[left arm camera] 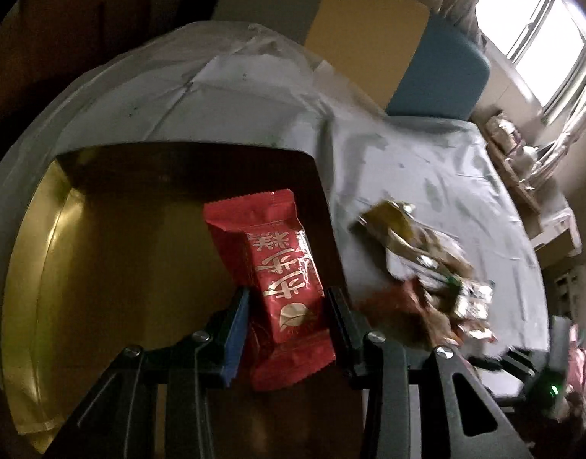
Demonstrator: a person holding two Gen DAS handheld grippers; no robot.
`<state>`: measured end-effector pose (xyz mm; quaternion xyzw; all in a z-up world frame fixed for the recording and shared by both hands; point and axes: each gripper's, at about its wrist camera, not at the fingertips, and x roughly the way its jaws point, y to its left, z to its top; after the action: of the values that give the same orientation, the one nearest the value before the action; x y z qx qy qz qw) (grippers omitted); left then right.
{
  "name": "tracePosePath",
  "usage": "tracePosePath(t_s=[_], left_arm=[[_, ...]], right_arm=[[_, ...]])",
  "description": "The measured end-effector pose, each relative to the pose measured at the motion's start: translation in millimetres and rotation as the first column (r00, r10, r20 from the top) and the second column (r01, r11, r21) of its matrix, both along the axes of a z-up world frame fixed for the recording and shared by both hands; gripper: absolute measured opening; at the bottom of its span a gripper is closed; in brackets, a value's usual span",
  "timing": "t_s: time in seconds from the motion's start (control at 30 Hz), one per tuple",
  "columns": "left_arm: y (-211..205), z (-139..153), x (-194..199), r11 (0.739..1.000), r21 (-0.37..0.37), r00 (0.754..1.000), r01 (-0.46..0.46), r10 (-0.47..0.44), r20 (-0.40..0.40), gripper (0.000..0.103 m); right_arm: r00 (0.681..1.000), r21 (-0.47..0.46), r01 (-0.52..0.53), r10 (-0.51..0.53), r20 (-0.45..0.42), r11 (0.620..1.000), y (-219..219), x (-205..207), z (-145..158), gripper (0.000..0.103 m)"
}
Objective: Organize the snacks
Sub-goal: 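Drop the red packet in the tray while the right gripper grasps the wafer packet, then carry the wafer packet into the gold tray and open the right gripper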
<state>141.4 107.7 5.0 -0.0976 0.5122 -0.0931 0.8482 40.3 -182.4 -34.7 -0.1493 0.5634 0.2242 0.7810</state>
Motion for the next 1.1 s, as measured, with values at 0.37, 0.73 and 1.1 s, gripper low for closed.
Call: tracePosePath(t_s=[0.37, 0.73, 1.1], left_arm=[[4, 3, -2, 0.994, -0.014, 0.993, -0.104, 0.105, 0.049, 0.055], [-12, 7, -106, 0.995, 0.078, 0.99, -0.068, 0.058, 0.129, 0.056], [-14, 6, -143, 0.988, 0.132, 0.989, -0.077, 0.059, 0.136, 0.056]], right_arm=[[1.0, 0.006, 0.0, 0.0, -0.002, 1.0, -4, 5, -5, 0.038], [1.0, -0.001, 0.002, -0.002, 0.005, 1.0, 0, 3, -7, 0.036], [1.0, -0.019, 0.004, -0.004, 0.028, 1.0, 6, -3, -10, 0.035]])
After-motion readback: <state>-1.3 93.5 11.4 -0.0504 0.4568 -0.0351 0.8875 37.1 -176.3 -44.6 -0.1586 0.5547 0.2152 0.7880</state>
